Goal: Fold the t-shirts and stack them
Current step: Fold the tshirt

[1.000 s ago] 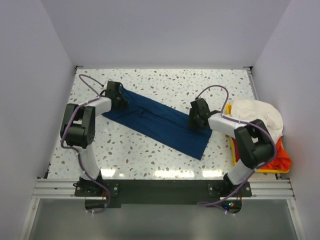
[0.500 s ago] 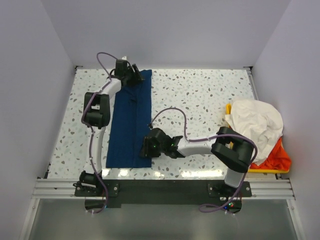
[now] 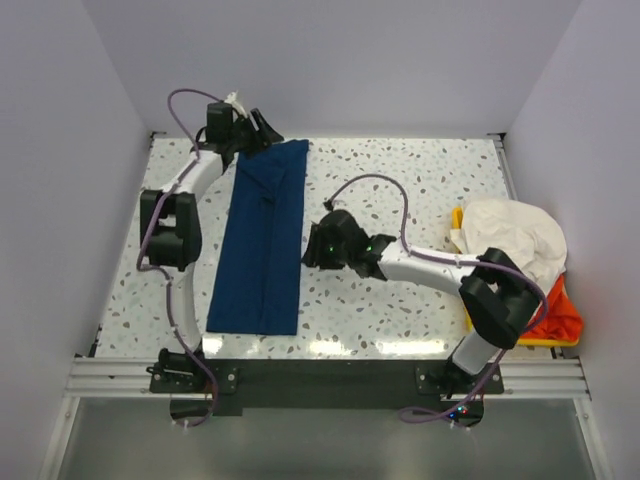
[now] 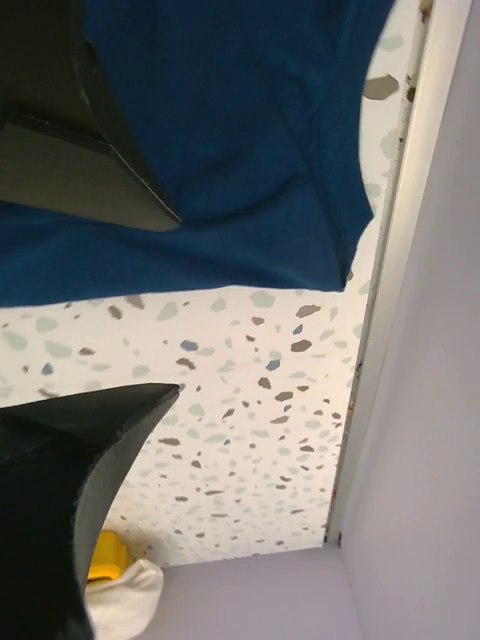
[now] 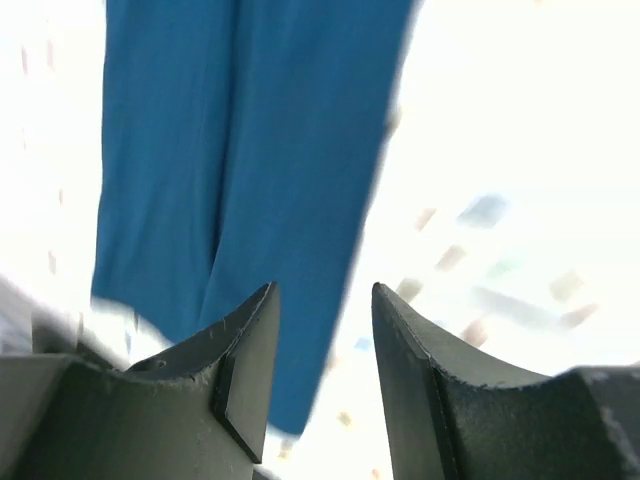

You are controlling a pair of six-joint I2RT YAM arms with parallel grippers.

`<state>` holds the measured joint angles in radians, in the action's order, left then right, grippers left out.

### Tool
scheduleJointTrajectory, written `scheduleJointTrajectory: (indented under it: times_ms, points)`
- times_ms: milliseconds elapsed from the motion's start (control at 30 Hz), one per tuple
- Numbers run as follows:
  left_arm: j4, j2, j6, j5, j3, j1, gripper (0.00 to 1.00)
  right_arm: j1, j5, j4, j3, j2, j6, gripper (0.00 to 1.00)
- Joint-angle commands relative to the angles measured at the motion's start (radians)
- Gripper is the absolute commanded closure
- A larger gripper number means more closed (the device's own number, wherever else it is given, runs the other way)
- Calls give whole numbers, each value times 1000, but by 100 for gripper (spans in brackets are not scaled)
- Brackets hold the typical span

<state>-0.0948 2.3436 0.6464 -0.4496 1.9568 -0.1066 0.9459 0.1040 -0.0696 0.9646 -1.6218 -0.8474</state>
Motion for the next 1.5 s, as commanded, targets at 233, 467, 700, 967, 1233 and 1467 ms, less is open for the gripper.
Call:
scheduleJointTrajectory:
  times_ms: [233, 467, 700, 967, 1233, 1467]
  points:
    - [142, -665, 114, 318, -863, -19, 63, -297, -170, -55, 629, -474, 301, 55]
    - [241, -829, 104, 279, -1197, -103, 69, -361, -440, 117, 936, -811, 200, 58]
    - [199, -915, 44, 302, -1286, -159, 71, -371, -402, 119, 1062, -921, 123, 58]
    - [216, -863, 30, 335, -1339, -225, 73, -417, -306, -15, 1033, -937, 176, 58]
    - [273, -747, 78, 324, -1302, -334, 75, -512, -316, -50, 958, -900, 205, 59]
    - [274, -673, 121, 325, -1230, -422, 76, -553, -331, -110, 988, -909, 214, 58]
